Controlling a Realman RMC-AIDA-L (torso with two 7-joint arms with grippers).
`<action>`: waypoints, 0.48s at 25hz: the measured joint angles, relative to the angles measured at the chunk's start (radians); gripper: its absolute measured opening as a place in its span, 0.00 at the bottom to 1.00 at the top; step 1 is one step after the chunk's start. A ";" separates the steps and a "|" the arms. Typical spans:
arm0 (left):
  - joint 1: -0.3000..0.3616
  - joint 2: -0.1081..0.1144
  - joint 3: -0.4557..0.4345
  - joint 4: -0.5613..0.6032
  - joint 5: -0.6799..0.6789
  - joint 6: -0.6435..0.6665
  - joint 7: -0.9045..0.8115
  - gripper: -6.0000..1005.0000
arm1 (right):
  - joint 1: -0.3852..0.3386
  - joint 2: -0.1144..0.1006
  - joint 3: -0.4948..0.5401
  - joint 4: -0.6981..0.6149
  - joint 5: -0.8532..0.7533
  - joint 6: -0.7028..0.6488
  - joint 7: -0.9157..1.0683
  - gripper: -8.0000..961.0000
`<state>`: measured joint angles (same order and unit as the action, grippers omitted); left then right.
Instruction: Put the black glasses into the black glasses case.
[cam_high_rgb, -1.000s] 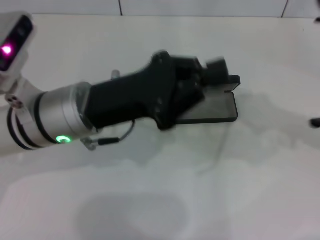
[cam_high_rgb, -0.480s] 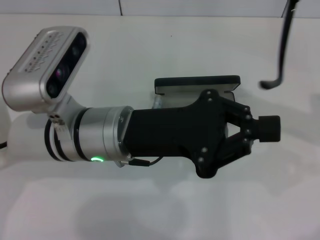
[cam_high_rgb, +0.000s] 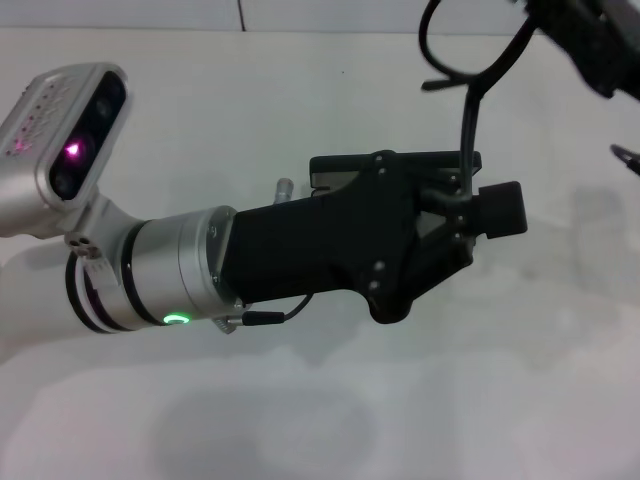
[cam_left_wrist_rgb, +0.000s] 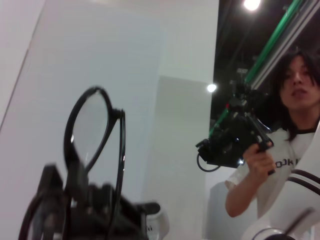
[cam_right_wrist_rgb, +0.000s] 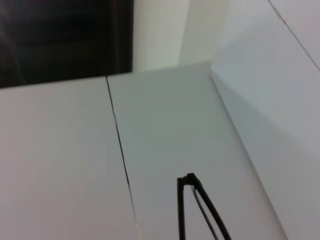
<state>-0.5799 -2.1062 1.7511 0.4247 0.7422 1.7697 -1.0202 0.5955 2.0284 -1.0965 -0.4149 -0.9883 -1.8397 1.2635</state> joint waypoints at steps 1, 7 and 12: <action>0.001 0.000 0.000 -0.001 -0.004 0.000 0.000 0.04 | -0.002 0.000 -0.014 0.000 0.000 0.010 -0.006 0.12; 0.002 0.000 0.000 -0.017 -0.051 -0.002 0.002 0.04 | -0.006 -0.005 -0.129 -0.002 -0.002 0.088 -0.036 0.12; 0.001 0.000 0.000 -0.047 -0.111 -0.037 -0.002 0.04 | -0.005 -0.005 -0.183 -0.009 -0.004 0.135 -0.052 0.12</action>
<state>-0.5785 -2.1061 1.7515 0.3778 0.6316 1.7331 -1.0222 0.5901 2.0230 -1.2796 -0.4240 -0.9923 -1.7048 1.2113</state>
